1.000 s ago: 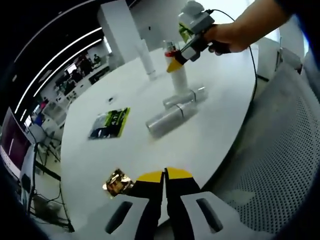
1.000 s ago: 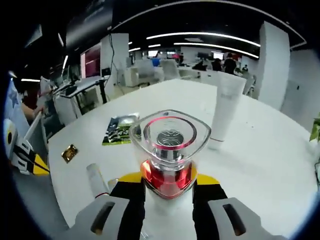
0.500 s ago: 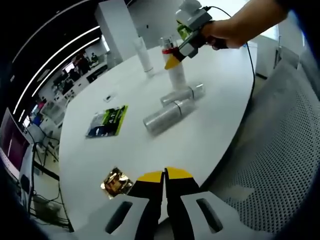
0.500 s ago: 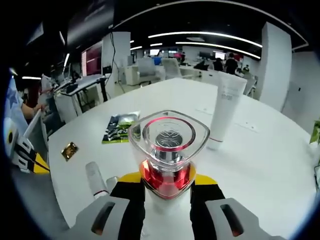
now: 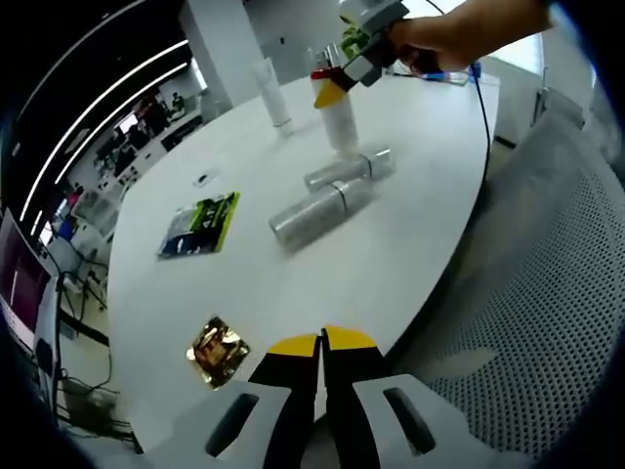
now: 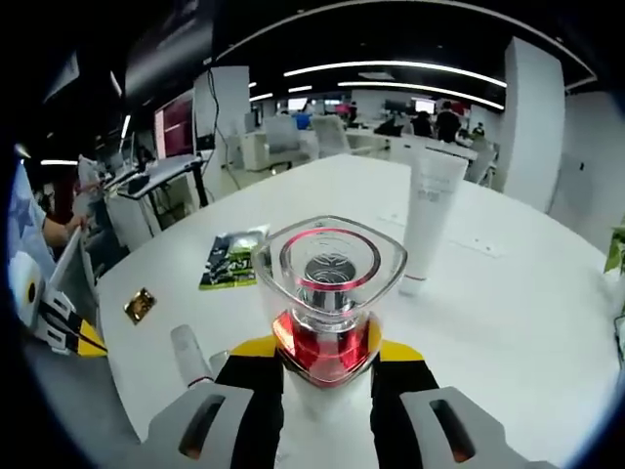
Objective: Arrange the skincare products in the storage area until every visible bottle or jar stands upright without overlapping.
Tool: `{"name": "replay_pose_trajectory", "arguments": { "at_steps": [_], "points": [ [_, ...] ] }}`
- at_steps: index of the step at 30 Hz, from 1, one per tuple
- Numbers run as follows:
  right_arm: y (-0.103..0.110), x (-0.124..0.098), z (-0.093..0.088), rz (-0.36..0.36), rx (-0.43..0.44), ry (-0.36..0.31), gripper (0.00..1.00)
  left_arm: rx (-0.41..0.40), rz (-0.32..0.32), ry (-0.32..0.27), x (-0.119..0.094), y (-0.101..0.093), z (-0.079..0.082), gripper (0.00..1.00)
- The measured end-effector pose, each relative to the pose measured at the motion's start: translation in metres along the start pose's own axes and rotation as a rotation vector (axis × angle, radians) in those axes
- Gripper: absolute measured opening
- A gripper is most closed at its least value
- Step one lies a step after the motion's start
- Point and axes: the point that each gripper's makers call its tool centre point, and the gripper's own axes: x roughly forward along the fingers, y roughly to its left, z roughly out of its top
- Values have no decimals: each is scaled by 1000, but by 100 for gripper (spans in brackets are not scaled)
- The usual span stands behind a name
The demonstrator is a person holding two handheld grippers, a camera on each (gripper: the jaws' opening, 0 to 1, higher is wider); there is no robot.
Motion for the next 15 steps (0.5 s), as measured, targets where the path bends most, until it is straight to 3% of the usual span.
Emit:
{"name": "replay_pose_trajectory", "arguments": {
  "at_steps": [15],
  "points": [
    [-39,-11,24,-7,-37,-32,28,11,-27,52,4,-5,-9,0]
  ]
}}
